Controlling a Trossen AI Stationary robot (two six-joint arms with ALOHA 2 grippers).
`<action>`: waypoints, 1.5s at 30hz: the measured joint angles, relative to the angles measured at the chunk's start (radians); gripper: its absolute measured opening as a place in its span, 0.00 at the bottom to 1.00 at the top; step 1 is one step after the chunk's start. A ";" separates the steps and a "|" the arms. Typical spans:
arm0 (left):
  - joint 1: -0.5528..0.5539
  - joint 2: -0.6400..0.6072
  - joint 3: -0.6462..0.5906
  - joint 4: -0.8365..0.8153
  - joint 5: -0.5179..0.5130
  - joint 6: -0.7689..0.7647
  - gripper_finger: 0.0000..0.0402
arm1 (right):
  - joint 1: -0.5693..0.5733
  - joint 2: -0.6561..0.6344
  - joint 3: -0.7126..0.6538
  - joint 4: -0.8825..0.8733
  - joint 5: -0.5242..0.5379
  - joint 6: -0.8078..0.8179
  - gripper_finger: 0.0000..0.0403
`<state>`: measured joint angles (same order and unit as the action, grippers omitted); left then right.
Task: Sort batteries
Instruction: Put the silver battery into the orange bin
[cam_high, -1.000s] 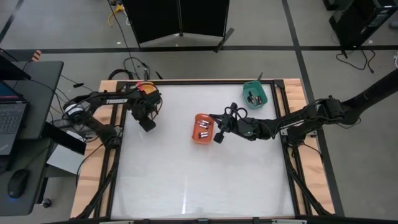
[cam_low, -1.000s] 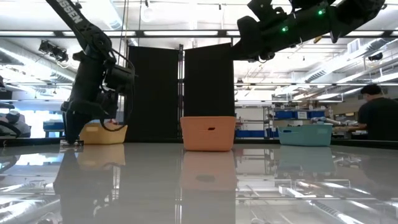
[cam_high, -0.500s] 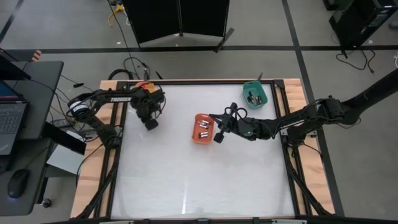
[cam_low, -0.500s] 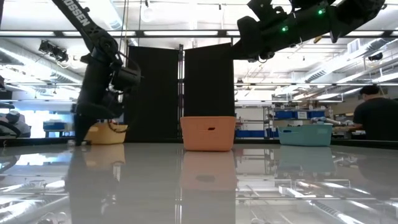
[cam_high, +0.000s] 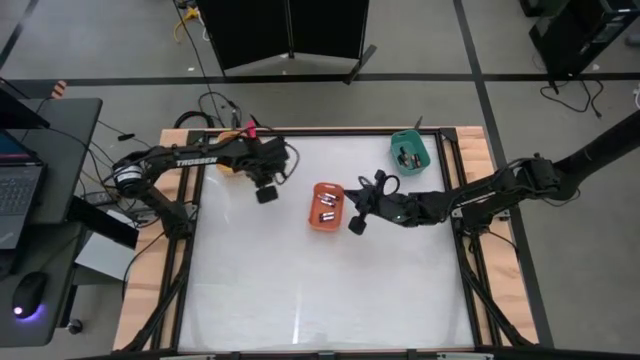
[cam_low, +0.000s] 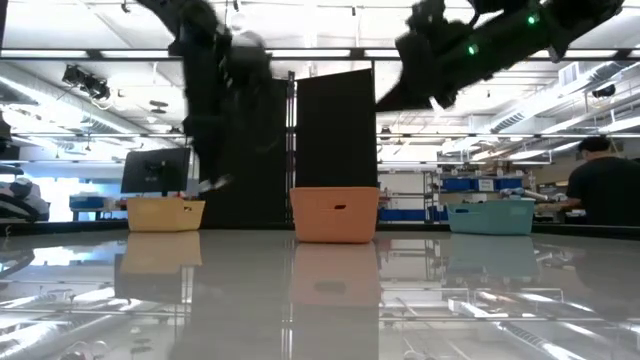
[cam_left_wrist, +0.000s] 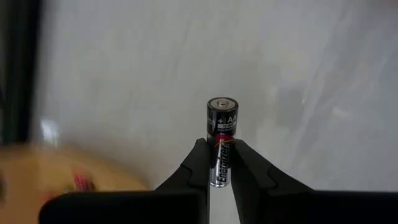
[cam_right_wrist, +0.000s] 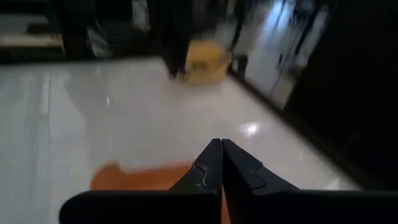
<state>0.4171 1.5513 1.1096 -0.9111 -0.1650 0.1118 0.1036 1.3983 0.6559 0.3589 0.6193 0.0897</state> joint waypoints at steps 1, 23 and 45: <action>-0.021 0.000 0.029 0.018 0.010 0.020 0.10 | 0.000 0.000 0.000 -0.054 0.000 0.050 0.02; -0.286 0.432 0.417 0.176 0.170 0.277 0.10 | 0.073 0.000 -0.002 -0.262 0.028 0.189 0.02; -0.222 0.505 0.424 0.177 0.148 0.262 0.10 | 0.099 0.000 -0.001 -0.312 0.028 0.203 0.02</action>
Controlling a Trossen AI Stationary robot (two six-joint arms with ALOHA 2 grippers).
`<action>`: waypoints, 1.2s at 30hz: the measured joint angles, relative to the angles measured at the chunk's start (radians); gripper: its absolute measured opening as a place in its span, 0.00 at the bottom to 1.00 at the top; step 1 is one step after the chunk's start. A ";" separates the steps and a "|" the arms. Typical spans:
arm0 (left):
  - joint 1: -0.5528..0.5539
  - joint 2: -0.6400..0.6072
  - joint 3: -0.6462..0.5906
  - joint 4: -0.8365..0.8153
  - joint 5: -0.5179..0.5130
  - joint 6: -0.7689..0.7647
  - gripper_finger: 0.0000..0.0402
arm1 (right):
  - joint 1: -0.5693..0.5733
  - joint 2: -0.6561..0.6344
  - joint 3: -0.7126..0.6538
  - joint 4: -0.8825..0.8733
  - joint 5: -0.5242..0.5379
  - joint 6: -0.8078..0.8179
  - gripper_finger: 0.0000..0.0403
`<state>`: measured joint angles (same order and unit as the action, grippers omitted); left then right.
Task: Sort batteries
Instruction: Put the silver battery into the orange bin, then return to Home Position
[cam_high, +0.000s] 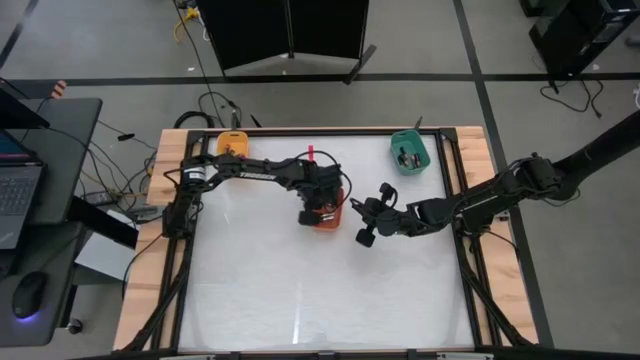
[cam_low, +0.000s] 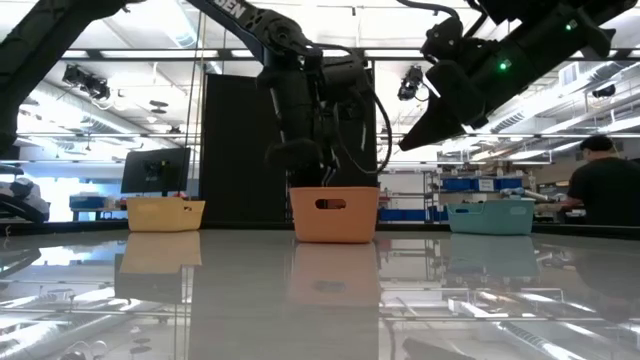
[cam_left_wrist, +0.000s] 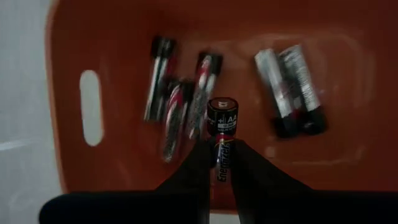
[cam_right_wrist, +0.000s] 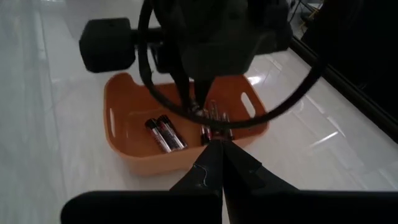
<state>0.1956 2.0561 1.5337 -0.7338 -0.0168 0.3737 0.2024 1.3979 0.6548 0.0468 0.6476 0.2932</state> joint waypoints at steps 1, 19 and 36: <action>0.000 0.000 0.000 -0.013 -0.024 -0.008 0.10 | 0.000 0.000 0.000 -0.004 0.000 0.000 0.02; 0.007 -0.011 0.000 -0.091 -0.094 -0.068 0.18 | 0.007 0.000 0.000 -0.032 0.040 0.002 0.04; -0.008 -0.070 0.046 -0.104 -0.096 -0.068 0.30 | 0.007 0.000 0.000 -0.040 0.040 -0.068 0.04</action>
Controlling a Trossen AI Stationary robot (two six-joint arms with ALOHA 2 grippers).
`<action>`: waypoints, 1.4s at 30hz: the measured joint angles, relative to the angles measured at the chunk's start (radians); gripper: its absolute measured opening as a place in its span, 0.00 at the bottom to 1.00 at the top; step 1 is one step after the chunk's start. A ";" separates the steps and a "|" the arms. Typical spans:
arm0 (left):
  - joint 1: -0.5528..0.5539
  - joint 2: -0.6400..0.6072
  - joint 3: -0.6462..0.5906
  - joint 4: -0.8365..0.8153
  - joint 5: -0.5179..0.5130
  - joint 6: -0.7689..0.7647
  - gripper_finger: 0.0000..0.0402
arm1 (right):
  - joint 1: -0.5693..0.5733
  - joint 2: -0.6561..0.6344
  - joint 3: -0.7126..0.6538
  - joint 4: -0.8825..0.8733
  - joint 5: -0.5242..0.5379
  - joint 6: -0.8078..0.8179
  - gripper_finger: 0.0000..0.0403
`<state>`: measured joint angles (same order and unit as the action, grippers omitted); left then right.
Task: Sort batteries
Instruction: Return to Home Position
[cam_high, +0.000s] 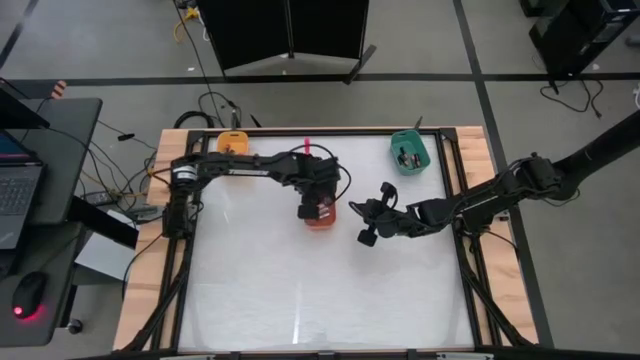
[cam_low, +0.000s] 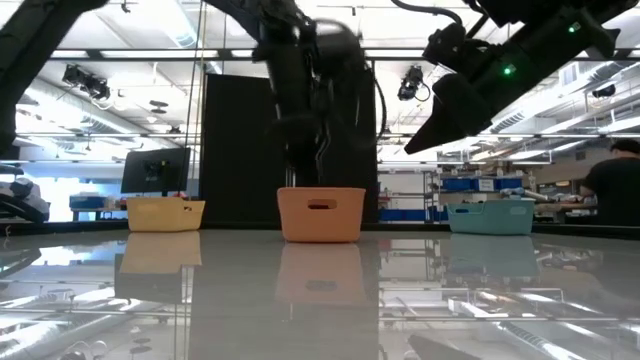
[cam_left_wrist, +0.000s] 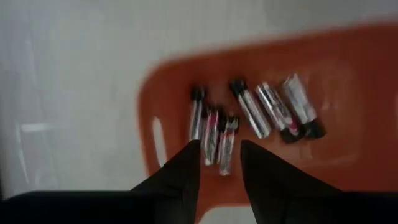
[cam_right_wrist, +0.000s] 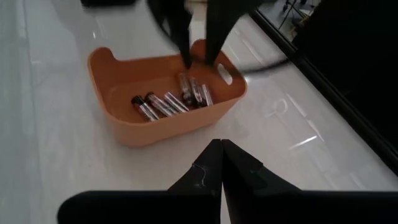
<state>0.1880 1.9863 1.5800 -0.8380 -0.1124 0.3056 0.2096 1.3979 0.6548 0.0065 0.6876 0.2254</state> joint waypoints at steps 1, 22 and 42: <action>-0.005 -0.023 -0.010 0.023 0.003 0.000 0.30 | 0.000 -0.001 0.000 -0.007 0.000 -0.002 0.03; -0.025 -0.657 -0.882 1.185 0.170 -0.007 0.17 | -0.259 -0.027 -0.085 0.373 -0.566 -0.355 0.02; 0.068 -1.084 -1.308 1.389 0.166 -0.082 0.05 | -0.438 -0.281 -0.374 0.662 -0.769 -0.406 0.02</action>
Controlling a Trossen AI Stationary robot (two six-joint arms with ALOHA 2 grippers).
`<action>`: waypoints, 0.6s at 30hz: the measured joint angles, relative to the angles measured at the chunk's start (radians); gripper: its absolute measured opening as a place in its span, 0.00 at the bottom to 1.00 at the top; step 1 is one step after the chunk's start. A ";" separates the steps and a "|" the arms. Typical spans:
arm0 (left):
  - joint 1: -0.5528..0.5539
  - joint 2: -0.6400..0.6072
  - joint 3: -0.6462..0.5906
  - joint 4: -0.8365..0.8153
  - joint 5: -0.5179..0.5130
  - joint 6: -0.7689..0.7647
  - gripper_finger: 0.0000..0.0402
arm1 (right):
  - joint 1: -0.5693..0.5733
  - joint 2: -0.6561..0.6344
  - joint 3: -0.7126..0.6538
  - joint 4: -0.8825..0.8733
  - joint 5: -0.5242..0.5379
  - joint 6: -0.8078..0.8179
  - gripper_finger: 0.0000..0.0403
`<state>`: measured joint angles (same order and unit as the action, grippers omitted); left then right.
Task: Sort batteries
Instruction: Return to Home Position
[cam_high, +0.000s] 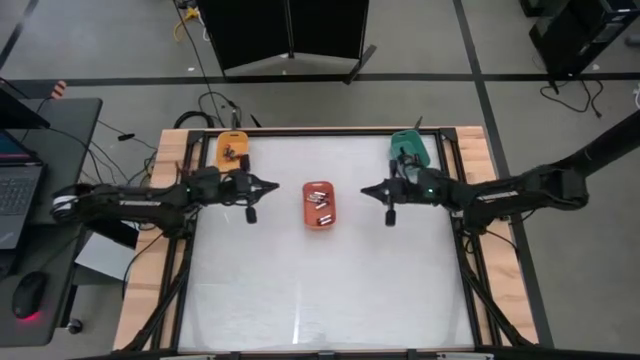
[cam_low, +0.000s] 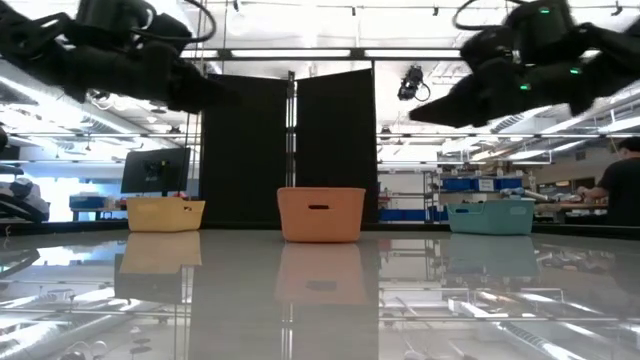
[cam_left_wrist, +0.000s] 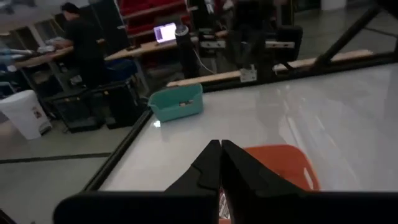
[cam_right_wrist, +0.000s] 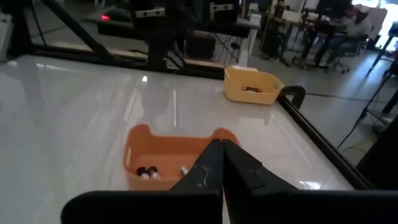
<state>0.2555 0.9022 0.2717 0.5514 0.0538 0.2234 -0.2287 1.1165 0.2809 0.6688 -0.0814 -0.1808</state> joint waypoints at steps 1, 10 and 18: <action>0.000 -0.025 -0.013 -0.002 -0.001 -0.004 0.04 | 0.000 -0.027 -0.022 0.003 0.000 0.005 0.02; 0.007 -0.289 -0.185 -0.010 -0.084 -0.048 0.03 | -0.016 -0.245 -0.163 0.030 0.000 0.024 0.02; 0.007 -0.499 -0.256 -0.094 -0.090 -0.072 0.03 | -0.018 -0.349 -0.222 0.015 0.000 0.046 0.02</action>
<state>0.2623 0.4034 0.0161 0.4576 -0.0365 0.1518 -0.2462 0.7672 0.0591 0.6839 -0.0817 -0.1347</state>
